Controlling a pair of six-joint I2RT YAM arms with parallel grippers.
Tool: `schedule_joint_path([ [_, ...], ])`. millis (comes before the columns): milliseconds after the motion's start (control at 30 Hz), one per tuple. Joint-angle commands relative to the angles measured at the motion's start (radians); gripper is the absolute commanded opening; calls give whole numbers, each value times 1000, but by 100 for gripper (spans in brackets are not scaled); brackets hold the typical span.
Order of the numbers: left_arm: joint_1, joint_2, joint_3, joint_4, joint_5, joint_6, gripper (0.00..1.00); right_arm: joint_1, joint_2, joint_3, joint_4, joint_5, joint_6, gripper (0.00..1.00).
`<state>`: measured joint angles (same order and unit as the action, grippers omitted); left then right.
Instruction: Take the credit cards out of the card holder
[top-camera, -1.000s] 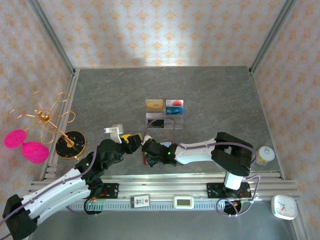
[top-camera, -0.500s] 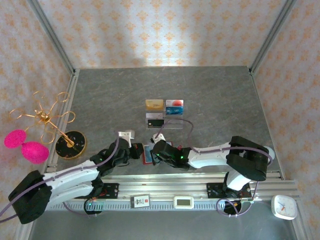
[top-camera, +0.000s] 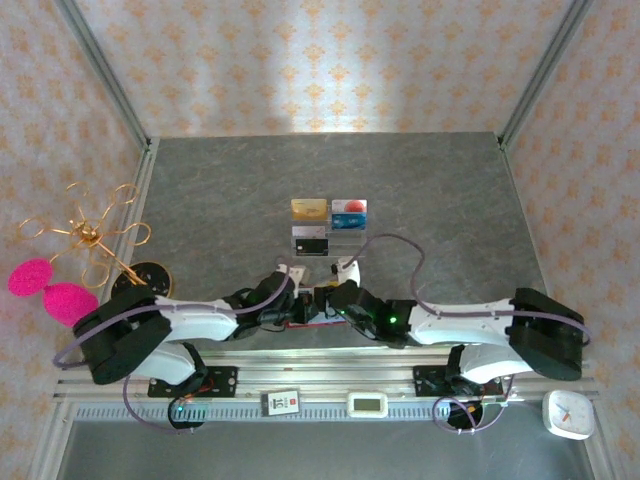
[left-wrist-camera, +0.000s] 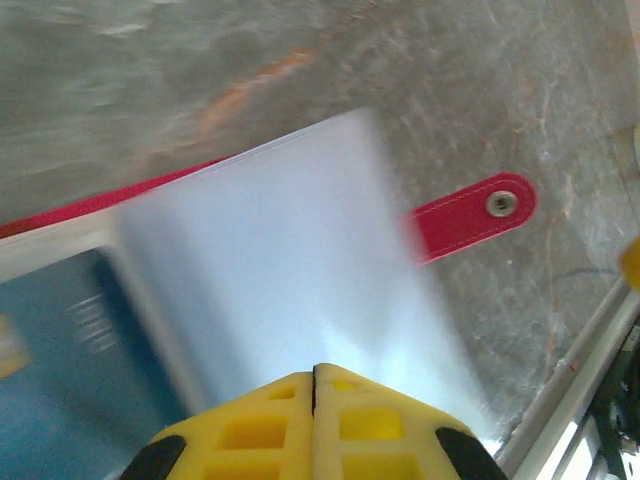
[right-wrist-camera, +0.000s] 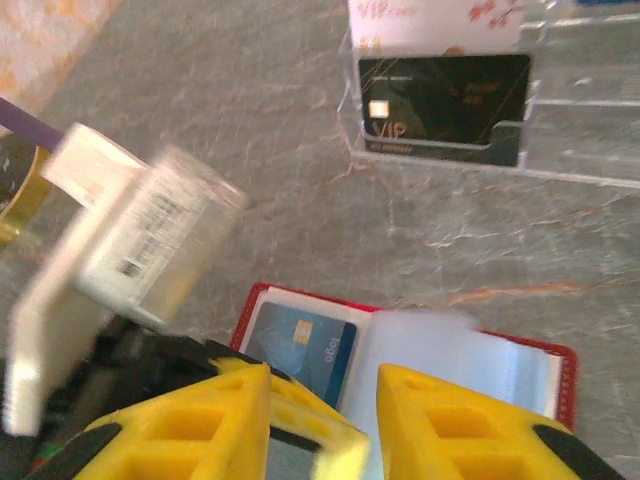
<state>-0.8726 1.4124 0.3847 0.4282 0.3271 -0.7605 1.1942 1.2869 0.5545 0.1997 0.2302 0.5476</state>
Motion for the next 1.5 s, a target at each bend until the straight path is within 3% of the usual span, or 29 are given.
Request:
schedule_joint_path([
  [0, -13, 76, 57, 32, 50, 26, 7, -4, -49, -34, -67, 87, 51, 32],
  [167, -21, 113, 105, -12, 59, 37, 8, -6, -99, -67, -75, 87, 79, 32],
  [367, -4, -148, 1, -65, -73, -7, 17, -62, -81, -43, -9, -132, 9, 31],
  [567, 100, -323, -163, -94, -75, -34, 0, -134, 50, 31, 79, -463, -7, 20],
  [700, 120, -292, -180, -74, -73, -6, 0, -147, 180, 122, 36, -583, -5, 15],
  [867, 129, -224, -166, -94, -95, 16, 0, -175, 260, 154, 1, -614, 33, 15],
  [1033, 130, -295, -193, -102, -114, 14, 0, -186, 300, 169, -31, -625, 44, 16],
  [1467, 132, -238, -208, -155, -171, 32, 0, -194, 354, 174, -100, -532, 81, 23],
])
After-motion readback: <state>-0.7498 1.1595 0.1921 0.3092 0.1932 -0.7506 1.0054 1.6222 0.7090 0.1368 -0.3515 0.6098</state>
